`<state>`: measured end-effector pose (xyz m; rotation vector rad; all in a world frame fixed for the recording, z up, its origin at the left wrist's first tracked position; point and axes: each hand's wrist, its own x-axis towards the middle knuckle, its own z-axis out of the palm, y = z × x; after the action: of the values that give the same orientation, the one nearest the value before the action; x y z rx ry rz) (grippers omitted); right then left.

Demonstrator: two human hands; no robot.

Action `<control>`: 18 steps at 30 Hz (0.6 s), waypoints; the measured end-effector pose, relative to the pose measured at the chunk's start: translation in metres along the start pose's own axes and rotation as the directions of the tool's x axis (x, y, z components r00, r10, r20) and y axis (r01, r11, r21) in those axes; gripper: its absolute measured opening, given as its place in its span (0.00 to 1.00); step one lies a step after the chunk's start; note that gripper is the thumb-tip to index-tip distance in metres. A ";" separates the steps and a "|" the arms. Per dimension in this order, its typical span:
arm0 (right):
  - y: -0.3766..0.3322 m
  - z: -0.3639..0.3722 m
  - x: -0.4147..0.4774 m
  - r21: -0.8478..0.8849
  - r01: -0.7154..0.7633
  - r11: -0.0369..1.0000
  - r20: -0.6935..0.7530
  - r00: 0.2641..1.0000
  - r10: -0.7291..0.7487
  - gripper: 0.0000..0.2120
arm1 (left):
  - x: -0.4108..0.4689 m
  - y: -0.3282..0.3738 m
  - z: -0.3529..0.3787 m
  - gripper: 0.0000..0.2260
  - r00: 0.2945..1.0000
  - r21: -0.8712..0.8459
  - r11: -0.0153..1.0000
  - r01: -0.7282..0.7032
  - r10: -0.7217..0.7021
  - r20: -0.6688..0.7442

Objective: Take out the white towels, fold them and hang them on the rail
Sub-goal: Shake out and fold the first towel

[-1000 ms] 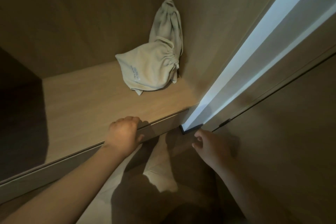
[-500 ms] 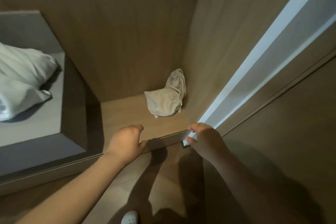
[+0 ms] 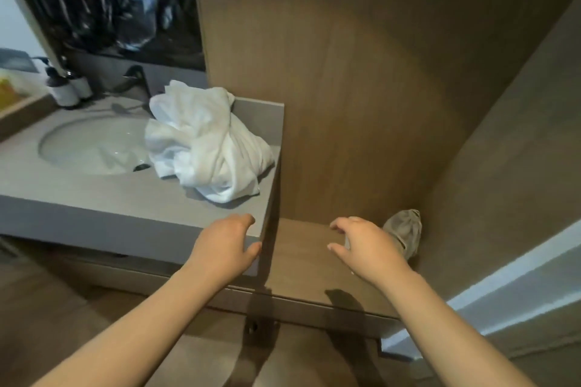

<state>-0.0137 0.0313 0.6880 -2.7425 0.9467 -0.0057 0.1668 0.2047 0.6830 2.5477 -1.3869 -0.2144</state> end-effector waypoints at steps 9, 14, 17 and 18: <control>-0.142 -0.001 0.090 0.004 0.152 0.988 0.000 0.988 -0.152 0.20 | 0.006 -0.138 -0.064 0.21 0.990 -0.078 0.994 0.077 -0.085 -0.110; -0.201 -0.006 0.126 0.040 0.194 0.980 0.002 0.981 -0.194 0.21 | 0.015 -0.204 -0.092 0.22 0.983 -0.109 0.988 0.106 -0.121 -0.136; -0.224 -0.008 0.144 0.081 0.194 0.978 0.003 0.981 -0.195 0.20 | 0.022 -0.233 -0.101 0.21 0.978 -0.151 0.983 0.105 -0.129 -0.166; -0.230 -0.008 0.149 0.089 0.197 0.976 0.007 0.980 -0.198 0.20 | 0.025 -0.241 -0.103 0.20 0.976 -0.165 0.981 0.105 -0.133 -0.173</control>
<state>0.2434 0.1136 0.7372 -2.7383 0.6495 -0.0587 0.3992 0.3234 0.7159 2.4540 -1.1070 -0.1008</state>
